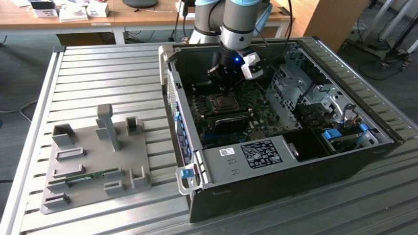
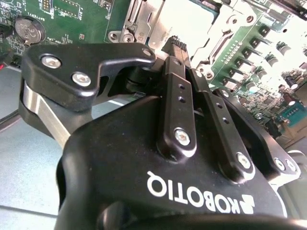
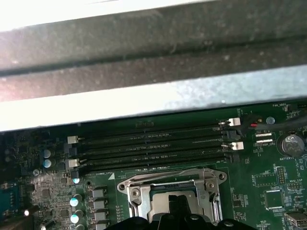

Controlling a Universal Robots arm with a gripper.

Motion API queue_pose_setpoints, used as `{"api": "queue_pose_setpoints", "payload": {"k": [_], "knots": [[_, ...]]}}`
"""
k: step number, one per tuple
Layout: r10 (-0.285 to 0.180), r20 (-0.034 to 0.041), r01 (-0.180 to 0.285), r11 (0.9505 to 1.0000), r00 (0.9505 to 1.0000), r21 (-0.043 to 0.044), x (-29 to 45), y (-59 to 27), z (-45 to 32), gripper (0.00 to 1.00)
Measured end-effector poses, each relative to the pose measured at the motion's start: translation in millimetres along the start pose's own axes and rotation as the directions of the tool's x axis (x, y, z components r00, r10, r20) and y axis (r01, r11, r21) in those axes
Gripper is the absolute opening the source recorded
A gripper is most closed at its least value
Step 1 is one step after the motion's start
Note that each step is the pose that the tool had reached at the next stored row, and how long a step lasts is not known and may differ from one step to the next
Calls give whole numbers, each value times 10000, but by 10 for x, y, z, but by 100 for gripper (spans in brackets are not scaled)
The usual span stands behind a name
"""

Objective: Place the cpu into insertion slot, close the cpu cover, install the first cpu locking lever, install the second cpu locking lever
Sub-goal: 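Install the first cpu locking lever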

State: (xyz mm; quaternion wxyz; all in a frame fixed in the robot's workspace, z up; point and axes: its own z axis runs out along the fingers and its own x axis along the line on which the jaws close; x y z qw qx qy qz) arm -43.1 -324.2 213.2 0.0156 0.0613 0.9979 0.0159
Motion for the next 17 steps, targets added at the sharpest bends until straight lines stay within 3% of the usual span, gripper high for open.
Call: {"api": "queue_pose_setpoints", "payload": {"k": [11, 17], "knots": [[-3, -1, 3, 10000, 10000, -18, -2, -2, -39, 11], [-2, 0, 2, 10000, 10000, -18, -8, -53, -40, 11]]}}
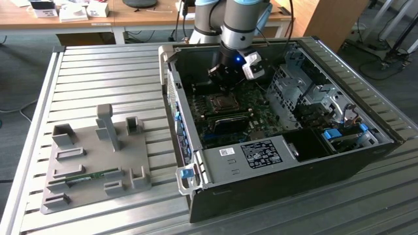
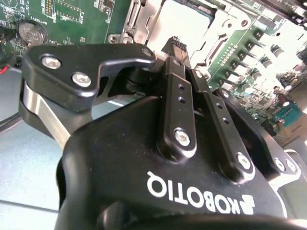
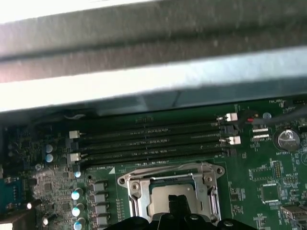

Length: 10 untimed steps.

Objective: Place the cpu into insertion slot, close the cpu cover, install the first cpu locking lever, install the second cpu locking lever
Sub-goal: 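Install the first cpu locking lever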

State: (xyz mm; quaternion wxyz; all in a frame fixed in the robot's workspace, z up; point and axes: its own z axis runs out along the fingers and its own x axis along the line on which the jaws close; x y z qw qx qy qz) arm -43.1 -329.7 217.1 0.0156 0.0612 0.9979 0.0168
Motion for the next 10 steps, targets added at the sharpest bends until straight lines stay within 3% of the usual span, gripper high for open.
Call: {"api": "queue_pose_setpoints", "payload": {"k": [10], "knots": [[-1, -5, 1, 10000, 10000, -42, -11, -87, -3, 11]]}}
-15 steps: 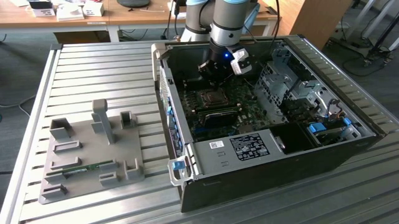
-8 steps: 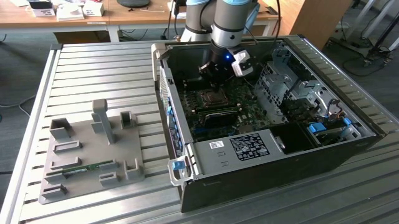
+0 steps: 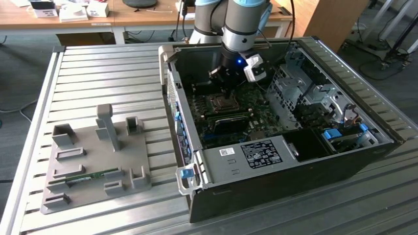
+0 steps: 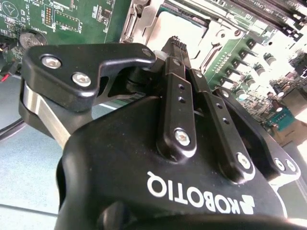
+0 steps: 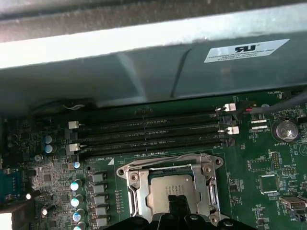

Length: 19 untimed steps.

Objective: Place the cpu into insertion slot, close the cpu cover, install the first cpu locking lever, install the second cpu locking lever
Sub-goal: 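Install the first cpu locking lever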

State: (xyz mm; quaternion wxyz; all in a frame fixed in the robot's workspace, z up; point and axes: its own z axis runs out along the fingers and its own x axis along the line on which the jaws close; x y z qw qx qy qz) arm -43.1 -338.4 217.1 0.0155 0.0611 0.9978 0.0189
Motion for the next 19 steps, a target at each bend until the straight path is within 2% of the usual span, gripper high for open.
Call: {"api": "queue_pose_setpoints", "payload": {"k": [16, 19], "knots": [[-1, -2, 1, 10000, 10000, -15, -1, -13, 0, 11], [0, -11, 0, 10000, 10000, -96, -1, -13, 0, 11]]}}
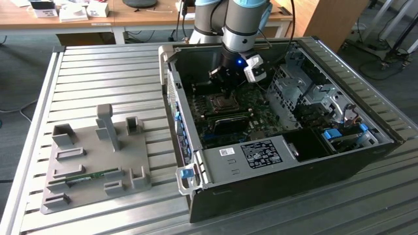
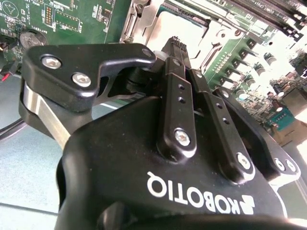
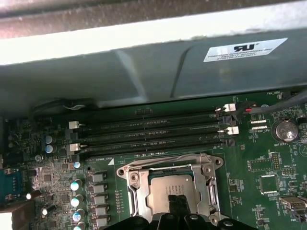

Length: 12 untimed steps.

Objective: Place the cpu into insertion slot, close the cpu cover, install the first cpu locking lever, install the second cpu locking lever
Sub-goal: 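Install the first cpu locking lever, then install the second cpu locking lever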

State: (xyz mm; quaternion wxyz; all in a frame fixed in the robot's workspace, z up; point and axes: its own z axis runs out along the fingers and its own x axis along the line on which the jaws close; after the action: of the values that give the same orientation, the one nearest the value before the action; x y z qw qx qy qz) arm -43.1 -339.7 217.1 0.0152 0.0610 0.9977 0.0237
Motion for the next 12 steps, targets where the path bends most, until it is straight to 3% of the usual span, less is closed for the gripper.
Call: {"api": "queue_pose_setpoints", "payload": {"k": [12], "knots": [[2, -1, -2, 10000, 10000, -11, -1, 2, -44, 11]]}}
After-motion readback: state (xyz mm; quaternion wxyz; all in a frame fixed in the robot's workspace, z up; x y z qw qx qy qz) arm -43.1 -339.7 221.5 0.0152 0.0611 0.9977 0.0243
